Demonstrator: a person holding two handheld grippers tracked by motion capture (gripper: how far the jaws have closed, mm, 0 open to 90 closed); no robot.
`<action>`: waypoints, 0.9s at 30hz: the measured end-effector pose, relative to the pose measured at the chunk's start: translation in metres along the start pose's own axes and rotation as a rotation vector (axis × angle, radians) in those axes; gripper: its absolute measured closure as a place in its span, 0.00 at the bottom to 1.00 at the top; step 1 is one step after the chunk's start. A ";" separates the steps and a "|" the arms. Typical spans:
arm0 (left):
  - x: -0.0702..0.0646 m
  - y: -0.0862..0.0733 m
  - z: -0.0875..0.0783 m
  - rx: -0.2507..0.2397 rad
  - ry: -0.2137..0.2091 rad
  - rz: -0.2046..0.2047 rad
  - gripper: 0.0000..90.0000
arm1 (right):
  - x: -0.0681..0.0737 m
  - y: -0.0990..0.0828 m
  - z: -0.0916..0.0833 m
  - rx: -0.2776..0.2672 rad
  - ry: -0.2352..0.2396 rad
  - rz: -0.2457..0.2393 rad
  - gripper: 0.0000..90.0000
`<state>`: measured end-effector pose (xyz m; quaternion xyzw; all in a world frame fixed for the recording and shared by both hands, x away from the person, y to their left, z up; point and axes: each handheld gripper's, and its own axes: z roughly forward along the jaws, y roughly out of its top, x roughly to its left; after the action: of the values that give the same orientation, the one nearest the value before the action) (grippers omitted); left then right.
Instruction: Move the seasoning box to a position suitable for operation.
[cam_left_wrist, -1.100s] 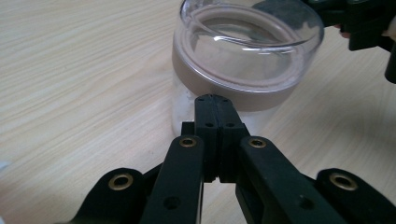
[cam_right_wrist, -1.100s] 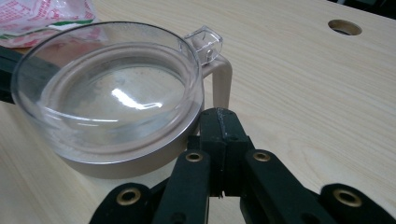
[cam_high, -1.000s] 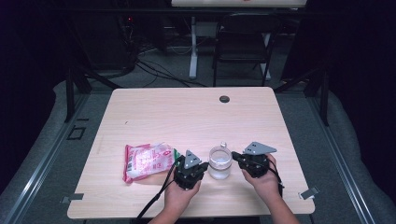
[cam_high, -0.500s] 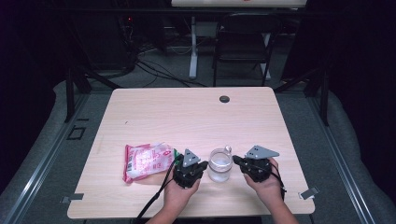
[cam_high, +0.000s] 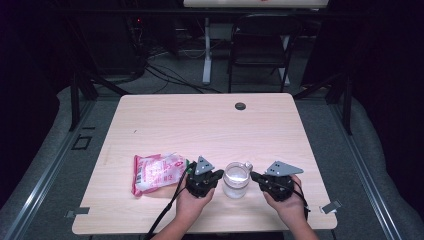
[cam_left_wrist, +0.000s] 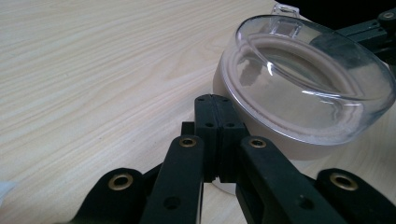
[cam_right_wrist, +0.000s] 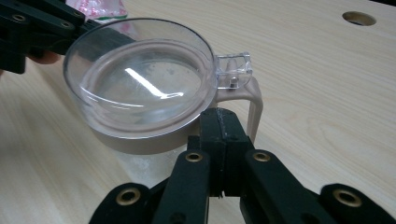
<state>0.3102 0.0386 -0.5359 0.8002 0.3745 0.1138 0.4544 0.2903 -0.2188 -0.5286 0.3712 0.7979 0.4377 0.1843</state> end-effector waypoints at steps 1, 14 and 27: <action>0.000 0.000 0.000 -0.002 -0.001 -0.002 0.98 | -0.001 -0.001 0.000 -0.008 0.002 0.010 0.97; -0.003 -0.008 -0.019 -0.018 -0.010 -0.007 0.80 | -0.016 -0.009 0.022 0.025 -0.054 0.020 0.80; -0.025 -0.020 -0.023 -0.036 -0.044 0.005 0.55 | -0.022 -0.004 0.041 0.047 -0.036 0.019 0.85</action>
<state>0.2711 0.0424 -0.5354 0.7950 0.3604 0.1043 0.4767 0.3285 -0.2131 -0.5552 0.3909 0.8010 0.4138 0.1856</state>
